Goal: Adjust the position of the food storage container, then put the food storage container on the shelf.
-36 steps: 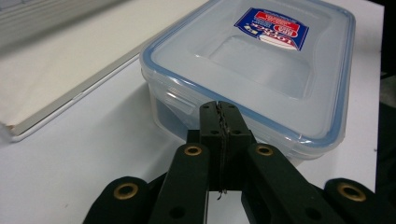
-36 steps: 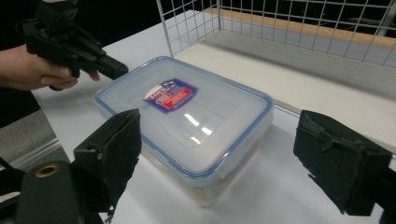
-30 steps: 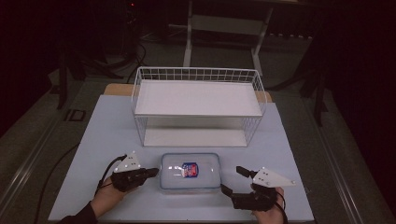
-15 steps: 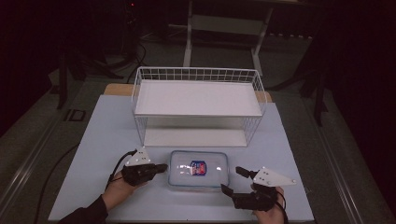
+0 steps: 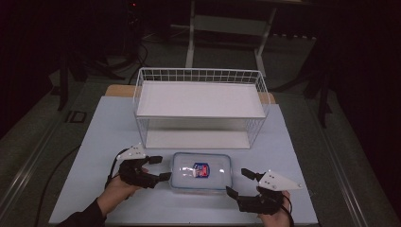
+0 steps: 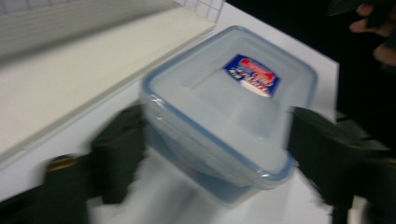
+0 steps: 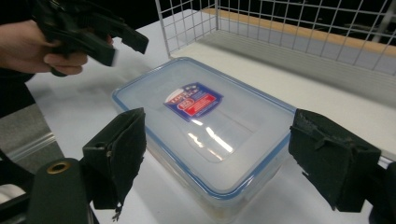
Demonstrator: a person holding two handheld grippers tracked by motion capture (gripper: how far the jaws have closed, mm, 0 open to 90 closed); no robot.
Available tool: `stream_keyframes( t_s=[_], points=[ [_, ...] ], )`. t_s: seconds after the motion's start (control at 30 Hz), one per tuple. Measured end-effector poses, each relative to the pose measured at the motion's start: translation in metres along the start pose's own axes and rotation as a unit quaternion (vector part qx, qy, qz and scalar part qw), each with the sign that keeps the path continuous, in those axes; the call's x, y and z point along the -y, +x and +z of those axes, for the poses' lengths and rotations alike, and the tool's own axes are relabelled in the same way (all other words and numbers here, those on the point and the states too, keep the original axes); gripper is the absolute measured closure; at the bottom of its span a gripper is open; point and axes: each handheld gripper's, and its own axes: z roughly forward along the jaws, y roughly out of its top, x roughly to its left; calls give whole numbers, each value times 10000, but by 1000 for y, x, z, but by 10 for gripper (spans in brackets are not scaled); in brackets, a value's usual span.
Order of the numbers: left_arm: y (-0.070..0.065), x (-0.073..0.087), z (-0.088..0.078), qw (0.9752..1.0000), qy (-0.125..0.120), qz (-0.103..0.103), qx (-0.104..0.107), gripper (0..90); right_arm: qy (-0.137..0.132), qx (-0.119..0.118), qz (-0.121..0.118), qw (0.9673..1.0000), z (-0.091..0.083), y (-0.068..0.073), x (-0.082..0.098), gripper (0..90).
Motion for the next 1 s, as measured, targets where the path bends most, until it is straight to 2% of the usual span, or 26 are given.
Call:
stream_keyframes(
  t_s=[0.07,0.1,0.17,0.23,0.27,0.33,0.4,0.47,0.5,0.53,0.57,0.63,0.67,0.77,0.87,0.9,0.93,1.0],
  points=[
    [0,0,1,9998,41,-106,141,91,15,52,-43,10000,0,0,0,188],
    [0,0,1,9997,46,-201,127,81,4,65,-57,10000,1,1,0,188],
    [4,-1,3,9982,80,-575,163,28,30,102,-87,9999,1,1,0,187],
    [9,-1,3,9964,-13,-846,100,9,20,137,-109,9998,1,1,0,187],
    [10,-2,3,9955,-6,-945,-24,10,17,163,-132,9998,1,1,0,187],
    [12,-4,3,9940,-83,-1093,-69,10,12,228,-171,9996,0,0,0,187],
    [13,-6,5,9923,-32,-1216,-246,11,-13,294,-265,9992,0,0,0,184],
    [15,-7,8,9908,-5,-1322,-305,12,-52,319,-353,9989,0,-2,0,167],
    [17,-7,10,9894,23,-1435,-237,12,-77,348,-374,9987,0,-3,0,161],
    [17,-7,10,9894,23,-1435,-237,12,-77,348,-374,9987,0,-3,0,161],
    [19,-8,13,9863,123,-1635,-159,12,-89,359,-381,9986,0,-4,0,153],
    [20,-8,14,9855,180,-1684,-106,13,-128,442,-398,9981,0,-5,0,147],
    [23,-9,19,9817,319,-1874,-72,13,-115,458,-406,9981,0,-6,0,147],
    [29,-8,25,9729,452,-2262,137,39,-3,521,-250,9983,0,-8,0,136],
    [33,-6,31,9659,603,-2506,252,90,54,561,-190,9982,2,-8,1,113],
    [34,-6,33,9622,653,-2626,302,108,88,586,-178,9981,3,-9,1,111],
    [35,-5,35,9603,679,-2688,309,135,107,588,-162,9981,4,-9,1,111],
    [37,-3,38,9559,728,-2809,458,151,115,592,-96,9981,5,-11,2,111]
  ],
)
